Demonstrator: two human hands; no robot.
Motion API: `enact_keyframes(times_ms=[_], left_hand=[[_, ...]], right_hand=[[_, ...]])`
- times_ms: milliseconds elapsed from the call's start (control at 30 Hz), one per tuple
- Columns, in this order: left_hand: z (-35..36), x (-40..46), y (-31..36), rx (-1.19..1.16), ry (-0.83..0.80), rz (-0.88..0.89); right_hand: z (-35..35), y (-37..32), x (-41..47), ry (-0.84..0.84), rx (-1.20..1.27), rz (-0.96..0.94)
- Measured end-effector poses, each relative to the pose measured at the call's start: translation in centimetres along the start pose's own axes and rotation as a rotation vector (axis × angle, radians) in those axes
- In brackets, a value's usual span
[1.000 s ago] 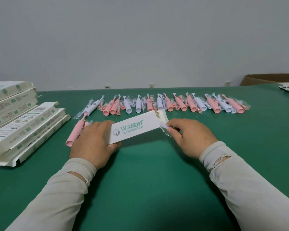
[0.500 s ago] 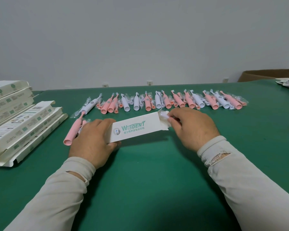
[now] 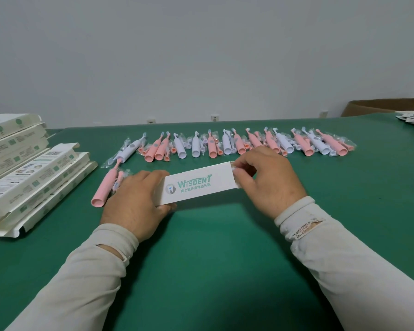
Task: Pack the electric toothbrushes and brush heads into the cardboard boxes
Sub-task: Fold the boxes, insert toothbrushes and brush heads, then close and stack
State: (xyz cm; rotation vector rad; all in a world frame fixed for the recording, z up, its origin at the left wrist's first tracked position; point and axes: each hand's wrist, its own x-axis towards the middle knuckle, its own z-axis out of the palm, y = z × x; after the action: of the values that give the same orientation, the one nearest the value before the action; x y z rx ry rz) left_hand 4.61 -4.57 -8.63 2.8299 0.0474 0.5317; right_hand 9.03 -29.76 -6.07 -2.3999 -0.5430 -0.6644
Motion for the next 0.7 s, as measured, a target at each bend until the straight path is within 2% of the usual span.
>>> enact_keyframes(times_ms=[167, 200, 333, 400, 467, 633, 700], left_hand=[[0.0, 0.0, 0.1, -0.006, -0.003, 0.01], [0.0, 0.0, 0.2, -0.006, -0.006, 0.015], [0.1, 0.0, 0.1, -0.046, 0.012, 0.016], [0.0, 0.0, -0.1, -0.062, 0.015, 0.007], [0.1, 0.1, -0.1, -0.055, 0.014, 0.01], [0.1, 0.2, -0.3, -0.067, 0.01, -0.013], [0.1, 0.1, -0.4, -0.072, 0.019, -0.013]], right_hand=[[0.9, 0.1, -0.1, 0.1, 0.237, 0.238], [1.0, 0.1, 0.0, 0.078, 0.327, 0.282], [0.7, -0.3, -0.1, -0.286, 0.792, 0.397], [0.1, -0.3, -0.2, -0.392, 0.9, 0.417], [-0.4, 0.1, 0.0, -0.355, 0.843, 0.367], [-1.0, 2.0, 0.5, 0.043, 0.579, 0.237], [-1.0, 2.5, 0.2, 0.021, 0.4, 0.092]])
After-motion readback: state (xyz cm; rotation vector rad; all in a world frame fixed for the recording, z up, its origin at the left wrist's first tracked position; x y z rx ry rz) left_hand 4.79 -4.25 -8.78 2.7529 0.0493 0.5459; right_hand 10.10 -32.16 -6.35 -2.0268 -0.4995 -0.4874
